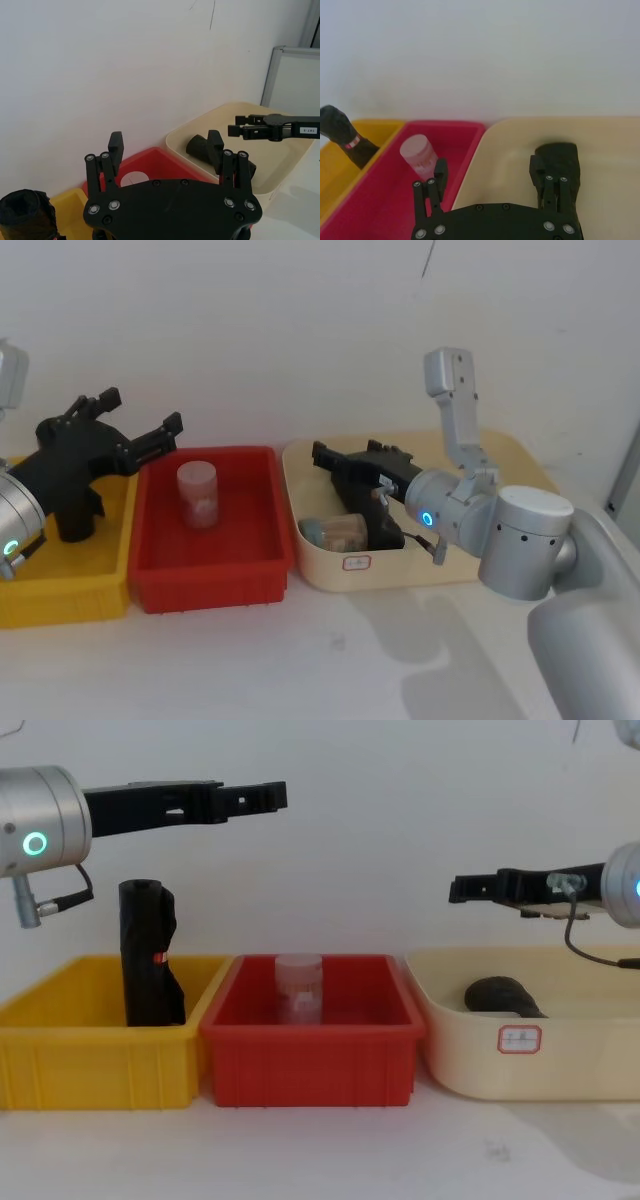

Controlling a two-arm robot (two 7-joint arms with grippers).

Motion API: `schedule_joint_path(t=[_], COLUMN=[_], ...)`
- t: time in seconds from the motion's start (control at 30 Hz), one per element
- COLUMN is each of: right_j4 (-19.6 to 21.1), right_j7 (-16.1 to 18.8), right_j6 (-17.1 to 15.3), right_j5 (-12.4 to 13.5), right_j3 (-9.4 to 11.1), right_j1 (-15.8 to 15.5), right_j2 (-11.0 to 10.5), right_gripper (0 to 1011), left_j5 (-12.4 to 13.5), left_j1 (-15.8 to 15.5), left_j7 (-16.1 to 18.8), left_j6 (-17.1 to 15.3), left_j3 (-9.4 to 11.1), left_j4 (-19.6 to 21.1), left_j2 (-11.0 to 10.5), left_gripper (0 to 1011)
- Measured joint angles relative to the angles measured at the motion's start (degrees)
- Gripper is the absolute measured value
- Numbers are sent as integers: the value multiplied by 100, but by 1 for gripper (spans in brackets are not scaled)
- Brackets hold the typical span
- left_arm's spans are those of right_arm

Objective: Pick up the garbage bag with the one hand and transfer it to the other hand.

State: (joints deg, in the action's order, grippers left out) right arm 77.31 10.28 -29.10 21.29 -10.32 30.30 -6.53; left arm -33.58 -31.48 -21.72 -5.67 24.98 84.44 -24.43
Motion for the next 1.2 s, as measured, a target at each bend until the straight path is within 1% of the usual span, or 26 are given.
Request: schedule_joint_path(t=[0.1, 0.2, 0.3, 0.33, 0.4, 0.43, 0.53, 0.57, 0.77, 0.97, 1.2], right_j4=[55, 135, 190, 236, 280, 330, 402, 452, 673, 838, 950], right_j7=[20, 88, 140, 190, 229, 294, 397, 464, 716, 862, 959], right_j6=[193, 494, 674, 817, 944, 1073, 1298, 1432, 1916, 2201, 2390], right_j5=[0, -4, -7, -9, -12, -16, -24, -29, -63, -94, -110], right_j3=[-5, -25, -45, -63, -81, -105, -142, -171, -328, -458, -542], right_j1=[-52, -146, -210, -263, -314, -378, -471, -535, -803, -997, -1121], right_j2=[1, -6, -20, -34, -50, -70, -102, -123, -213, -274, -311], right_gripper=[1000, 1000, 1000, 1000, 1000, 1000, 1000, 1000, 999, 1000, 1000], left_j5=[0, 0, 0, 0, 0, 0, 0, 0, 0, 0, 0], left_j1=[0, 0, 0, 0, 0, 0, 0, 0, 0, 0, 0], left_j7=[0, 0, 0, 0, 0, 0, 0, 0, 0, 0, 0], left_j6=[0, 0, 0, 0, 0, 0, 0, 0, 0, 0, 0], left_j3=[0, 0, 0, 0, 0, 0, 0, 0, 0, 0, 0], left_j4=[0, 0, 0, 0, 0, 0, 0, 0, 0, 0, 0], left_j2=[0, 0, 0, 0, 0, 0, 0, 0, 0, 0, 0], left_gripper=[1001, 1001, 1001, 1001, 1001, 1001, 1001, 1001, 1001, 1001, 1001])
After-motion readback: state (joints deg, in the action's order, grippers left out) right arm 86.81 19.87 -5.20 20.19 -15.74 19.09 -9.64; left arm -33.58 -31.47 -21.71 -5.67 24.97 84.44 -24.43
